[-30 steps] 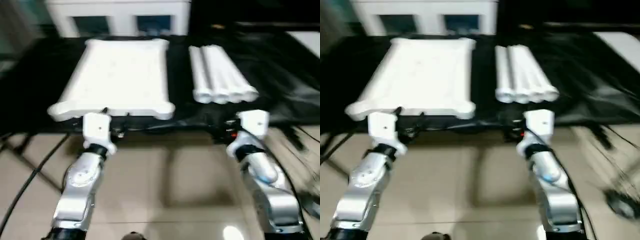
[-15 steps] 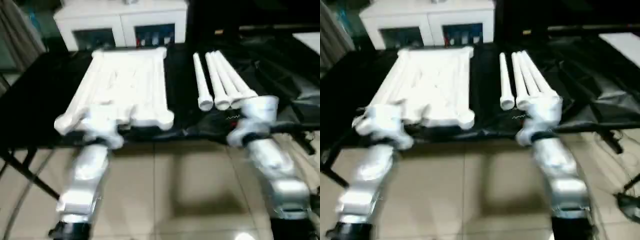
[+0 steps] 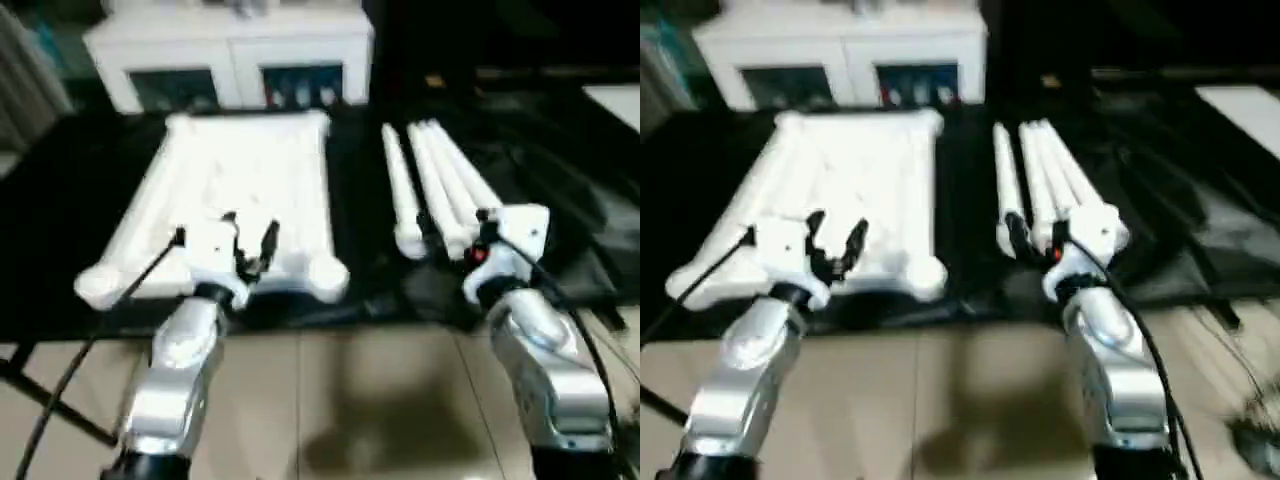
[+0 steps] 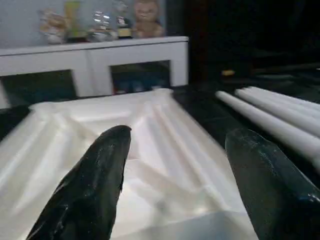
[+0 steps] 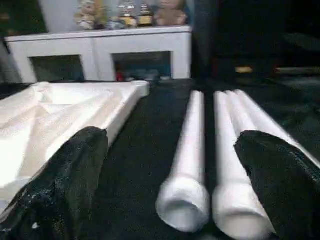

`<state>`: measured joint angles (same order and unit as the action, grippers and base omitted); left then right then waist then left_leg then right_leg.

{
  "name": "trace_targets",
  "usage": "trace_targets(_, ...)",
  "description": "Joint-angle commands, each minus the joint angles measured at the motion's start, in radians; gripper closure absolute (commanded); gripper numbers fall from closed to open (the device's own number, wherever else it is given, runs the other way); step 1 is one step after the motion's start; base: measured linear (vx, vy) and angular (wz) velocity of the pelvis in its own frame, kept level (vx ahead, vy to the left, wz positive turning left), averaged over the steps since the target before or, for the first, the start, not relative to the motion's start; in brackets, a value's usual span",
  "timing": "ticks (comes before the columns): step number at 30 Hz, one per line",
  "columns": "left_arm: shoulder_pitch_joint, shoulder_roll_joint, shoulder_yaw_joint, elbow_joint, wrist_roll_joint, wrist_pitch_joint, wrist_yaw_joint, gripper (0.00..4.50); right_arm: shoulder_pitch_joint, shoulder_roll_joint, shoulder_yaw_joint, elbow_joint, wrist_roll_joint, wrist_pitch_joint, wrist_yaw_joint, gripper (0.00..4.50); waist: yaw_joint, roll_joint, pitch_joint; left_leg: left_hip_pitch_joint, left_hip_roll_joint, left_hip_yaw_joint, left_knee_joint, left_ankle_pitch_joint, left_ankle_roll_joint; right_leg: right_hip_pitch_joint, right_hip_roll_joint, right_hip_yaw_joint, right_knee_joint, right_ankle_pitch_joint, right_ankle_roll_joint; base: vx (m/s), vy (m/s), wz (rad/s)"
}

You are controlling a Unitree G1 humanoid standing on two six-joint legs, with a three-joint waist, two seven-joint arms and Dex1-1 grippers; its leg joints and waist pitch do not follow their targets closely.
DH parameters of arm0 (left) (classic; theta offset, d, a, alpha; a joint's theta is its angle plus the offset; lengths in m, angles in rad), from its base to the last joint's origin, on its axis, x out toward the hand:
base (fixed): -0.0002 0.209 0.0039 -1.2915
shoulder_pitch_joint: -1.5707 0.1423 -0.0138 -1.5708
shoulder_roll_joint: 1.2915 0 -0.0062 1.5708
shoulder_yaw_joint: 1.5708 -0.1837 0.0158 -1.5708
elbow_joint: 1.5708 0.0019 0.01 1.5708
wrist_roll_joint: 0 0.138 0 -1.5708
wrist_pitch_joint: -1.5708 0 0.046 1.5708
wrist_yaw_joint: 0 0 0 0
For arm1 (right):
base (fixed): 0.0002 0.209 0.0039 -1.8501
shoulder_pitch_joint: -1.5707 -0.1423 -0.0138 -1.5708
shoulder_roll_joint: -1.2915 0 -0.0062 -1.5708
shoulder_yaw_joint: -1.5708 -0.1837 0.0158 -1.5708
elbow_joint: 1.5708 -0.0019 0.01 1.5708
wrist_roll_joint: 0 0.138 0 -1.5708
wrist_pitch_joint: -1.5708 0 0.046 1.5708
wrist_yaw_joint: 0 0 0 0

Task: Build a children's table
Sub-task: Move to table

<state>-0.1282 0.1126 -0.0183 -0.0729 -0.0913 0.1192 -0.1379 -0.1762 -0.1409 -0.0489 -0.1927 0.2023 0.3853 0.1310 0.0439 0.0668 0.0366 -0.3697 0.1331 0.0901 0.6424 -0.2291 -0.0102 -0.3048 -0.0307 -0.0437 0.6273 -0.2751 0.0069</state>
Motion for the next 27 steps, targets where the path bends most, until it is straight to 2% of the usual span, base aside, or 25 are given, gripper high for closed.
trace_targets(1, 0.014, 0.004, 0.009, -0.003, 0.01, 0.001, -0.006, 1.05, 0.002, -0.007, 0.022, -0.009, 0.005, 0.024, 0.013, 0.0, -0.039, 0.008, -0.033, 0.073, 0.113, -0.074, -0.14, -0.319, 0.091, -0.019, -0.031, -0.005, -0.052, -0.289, -0.154, 0.134, 0.092, 0.05)
trace_targets(2, 0.016, 0.002, 0.007, -0.007, 0.011, 0.002, -0.005, 1.05, -0.001, -0.012, 0.023, -0.005, 0.0, 0.028, 0.01, 0.0, -0.057, 0.016, -0.05, 0.142, 0.147, -0.125, -0.153, -0.399, 0.138, -0.067, -0.031, -0.007, 0.026, -0.157, -0.127, 0.134, 0.092, 0.05)
trace_targets(3, 0.016, 0.002, 0.007, -0.007, 0.011, 0.002, -0.005, 1.05, -0.001, -0.012, 0.023, -0.005, 0.0, 0.028, 0.01, 0.0, -0.063, 0.014, -0.055, 0.156, 0.151, -0.139, -0.151, -0.368, 0.187, -0.082, -0.033, -0.01, 0.048, -0.108, -0.085, 0.132, 0.076, 0.06)
trace_targets(4, 0.019, -0.002, 0.003, -0.015, 0.012, 0.007, -0.006, 1.05, -0.006, -0.011, 0.018, 0.005, 0.002, 0.028, 0.011, 0.0, -0.059, -0.007, -0.047, 0.154, 0.153, -0.137, -0.143, -0.288, 0.3, -0.105, -0.045, -0.007, 0.069, -0.057, -0.005, 0.128, 0.048, 0.03)
trace_targets(5, 0.02, -0.003, 0.002, -0.018, 0.013, 0.009, -0.006, 1.05, -0.009, -0.011, 0.016, 0.009, 0.003, 0.03, 0.012, 0.0, -0.056, -0.023, -0.041, 0.145, 0.14, -0.119, -0.141, -0.226, 0.371, -0.118, -0.059, 0.001, 0.07, -0.017, 0.032, 0.128, 0.048, 0.03)
trace_targets(6, 0.02, -0.004, 0.0, -0.02, 0.015, 0.01, -0.006, 1.05, -0.011, -0.013, 0.016, 0.012, -0.001, 0.033, 0.01, 0.0, -0.061, -0.022, -0.044, 0.172, 0.16, -0.049, -0.135, -0.222, 0.29, -0.14, -0.072, 0.009, 0.05, -0.001, 0.007, 0.117, 0.002, -0.06)
trace_targets(7, 0.023, -0.004, -0.007, -0.029, 0.015, 0.015, -0.002, 1.05, -0.016, -0.015, 0.017, 0.02, -0.01, 0.036, 0.007, 0.0, -0.053, -0.065, -0.026, 0.132, 0.126, 0.017, -0.152, -0.318, 0.177, -0.098, -0.079, 0.017, 0.001, 0.028, -0.047, 0.107, -0.058, -0.32)
trace_targets(8, 0.023, -0.004, -0.007, -0.029, 0.015, 0.015, -0.002, 1.05, -0.016, -0.015, 0.017, 0.02, -0.01, 0.036, 0.007, 0.0, -0.022, -0.102, -0.017, 0.114, 0.018, 0.114, -0.067, -0.44, 0.043, -0.064, -0.083, 0.107, -0.108, -0.242, -0.174, 0.107, -0.058, -0.32)
trace_targets(9, 0.026, 0.001, -0.015, -0.04, 0.02, 0.019, 0.0, 1.05, -0.021, -0.011, 0.012, 0.026, -0.005, 0.043, 0.008, 0.0, -0.001, -0.113, -0.024, 0.086, -0.023, 0.11, -0.004, -0.372, 0.031, 0.003, -0.123, 0.181, -0.138, -0.387, -0.231, 0.178, -0.072, -0.51)
trace_targets(10, 0.027, 0.002, -0.017, -0.044, 0.021, 0.021, 0.001, 1.05, -0.023, -0.012, 0.013, 0.027, -0.007, 0.046, 0.008, 0.0, 0.053, -0.111, -0.045, 0.001, -0.017, 0.056, 0.066, -0.198, 0.015, 0.109, -0.18, 0.274, -0.137, -0.36, -0.319, 0.195, -0.053, -0.6)
trace_targets(11, 0.03, 0.002, -0.02, -0.052, 0.022, 0.024, 0.003, 1.05, -0.026, -0.013, 0.014, 0.03, -0.007, 0.048, 0.01, 0.0, 0.04, -0.111, -0.037, -0.083, -0.002, 0.001, 0.088, -0.02, 0.039, 0.123, -0.191, 0.198, -0.109, -0.2, -0.298, 0.195, -0.053, -0.6)
trace_targets(12, 0.032, 0.002, -0.021, -0.057, 0.022, 0.026, 0.003, 1.05, -0.028, -0.014, 0.015, 0.031, -0.007, 0.049, 0.012, 0.0, 0.046, -0.092, -0.043, -0.069, 0.005, -0.01, 0.082, 0.002, 0.025, 0.1, -0.185, 0.185, -0.115, -0.147, -0.317, 0.136, -0.02, -0.29)
trace_targets(13, 0.036, 0.001, -0.02, -0.065, 0.022, 0.029, 0.002, 1.05, -0.03, -0.016, 0.017, 0.031, -0.007, 0.05, 0.018, 0.0, 0.03, -0.09, -0.042, -0.073, 0.008, -0.009, 0.036, 0.055, 0.041, 0.087, -0.128, 0.146, -0.114, -0.093, -0.34, 0.118, 0.006, 0.03)
trace_targets(14, 0.041, 0.001, -0.019, -0.072, 0.024, 0.032, 0.001, 1.05, -0.031, -0.019, 0.019, 0.032, -0.007, 0.051, 0.022, 0.0, 0.031, -0.049, -0.046, -0.034, 0.022, 0.003, -0.055, 0.118, 0.067, 0.059, -0.064, 0.079, -0.112, -0.14, -0.29, 0.199, 0.053, 0.05)
trace_targets(15, 0.043, 0.001, -0.018, -0.075, 0.026, 0.032, 0.001, 1.05, -0.031, -0.02, 0.021, 0.033, -0.005, 0.051, 0.025, 0.0, 0.002, -0.01, -0.037, 0.02, 0.082, -0.041, -0.119, -0.023, 0.096, 0.015, -0.011, 0.02, -0.071, -0.187, -0.198, 0.135, 0.046, 0.02)
trace_targets(16, 0.047, 0.002, -0.016, -0.08, 0.029, 0.034, 0.0, 1.05, -0.031, -0.027, 0.026, 0.034, -0.003, 0.051, 0.033, 0.0, -0.028, -0.004, -0.029, 0.042, 0.122, -0.092, -0.147, -0.137, 0.135, -0.014, 0.007, -0.005, -0.01, -0.196, -0.153, 0.175, 0.092, -0.01)
trace_targets(17, 0.049, 0.002, -0.015, -0.083, 0.03, 0.035, 0.0, 1.05, -0.032, -0.034, 0.03, 0.035, -0.006, 0.051, 0.038, 0.0, -0.036, -0.011, -0.051, 0.129, 0.168, -0.137, -0.148, -0.312, 0.209, -0.069, -0.02, -0.004, 0.055, -0.157, -0.1, 0.167, 0.058, 0.03)
trace_targets(18, 0.05, 0.003, -0.014, -0.084, 0.03, 0.037, 0.0, 1.05, -0.033, -0.035, 0.03, 0.036, -0.006, 0.053, 0.039, 0.0, -0.04, -0.014, -0.055, 0.142, 0.166, -0.146, -0.138, -0.279, 0.302, -0.098, -0.033, -0.005, 0.082, -0.093, -0.029, 0.167, 0.058, 0.03)
trace_targets(20, 0.049, 0.005, -0.013, -0.085, 0.031, 0.037, -0.001, 1.05, -0.035, -0.036, 0.028, 0.039, 0.001, 0.053, 0.046, 0.0, -0.038, -0.033, -0.045, 0.13, 0.143, -0.12, -0.131, -0.17, 0.411, -0.12, -0.05, 0.002, 0.085, -0.028, 0.028, 0.094, 0.013, 0.05)
trace_targets(21, 0.048, 0.006, -0.013, -0.085, 0.032, 0.037, -0.001, 1.05, -0.035, -0.037, 0.028, 0.039, 0.001, 0.053, 0.047, 0.0, -0.039, -0.044, -0.043, 0.121, 0.127, -0.103, -0.131, -0.155, 0.419, -0.114, -0.055, 0.006, 0.064, -0.003, 0.03, 0.104, -0.002, -0.01)
trace_targets(22, 0.047, 0.009, -0.015, -0.086, 0.032, 0.039, 0.002, 1.05, -0.037, -0.039, 0.028, 0.04, 0.001, 0.053, 0.053, 0.0, -0.028, -0.075, -0.036, 0.077, 0.067, -0.043, -0.111, -0.191, 0.356, -0.071, -0.086, 0.034, -0.029, 0.049, -0.007, 0.076, -0.071, 0.03)
trace_targets(23, 0.046, 0.012, -0.017, -0.089, 0.031, 0.042, 0.005, 1.05, -0.036, -0.04, 0.027, 0.038, 0.002, 0.052, 0.06, 0.0, 0.019, -0.118, -0.04, -0.01, -0.034, 0.035, -0.002, -0.197, 0.248, 0.034, -0.165, 0.131, -0.127, -0.149, -0.049, 0.076, -0.071, 0.03)
trace_targets(24, 0.046, 0.012, -0.017, -0.089, 0.031, 0.042, 0.005, 1.05, -0.036, -0.04, 0.027, 0.038, 0.002, 0.052, 0.06, 0.0, 0.038, -0.113, -0.048, -0.027, -0.023, 0.02, 0.036, -0.139, 0.207, 0.064, -0.211, 0.165, -0.142, -0.233, -0.093, 0.078, -0.096, 0.08)
trace_targets(25, 0.046, 0.015, -0.017, -0.091, 0.03, 0.044, 0.005, 1.05, -0.035, -0.039, 0.026, 0.034, 0.009, 0.053, 0.068, 0.0, 0.049, -0.109, -0.047, -0.068, -0.006, 0.005, 0.062, -0.044, 0.139, 0.093, -0.208, 0.163, -0.135, -0.272, -0.167, 0.109, -0.059, 0.02)
trace_targets(27, 0.046, 0.02, -0.016, -0.096, 0.027, 0.048, -0.002, 1.05, -0.026, -0.053, 0.038, 0.013, 0.025, 0.047, 0.114, 0.0, 0.051, -0.09, -0.04, -0.07, 0.012, 0.005, 0.01, 0.046, 0.103, 0.09, -0.155, 0.107, -0.127, -0.209, -0.237, 0.111, -0.04, 0.02)
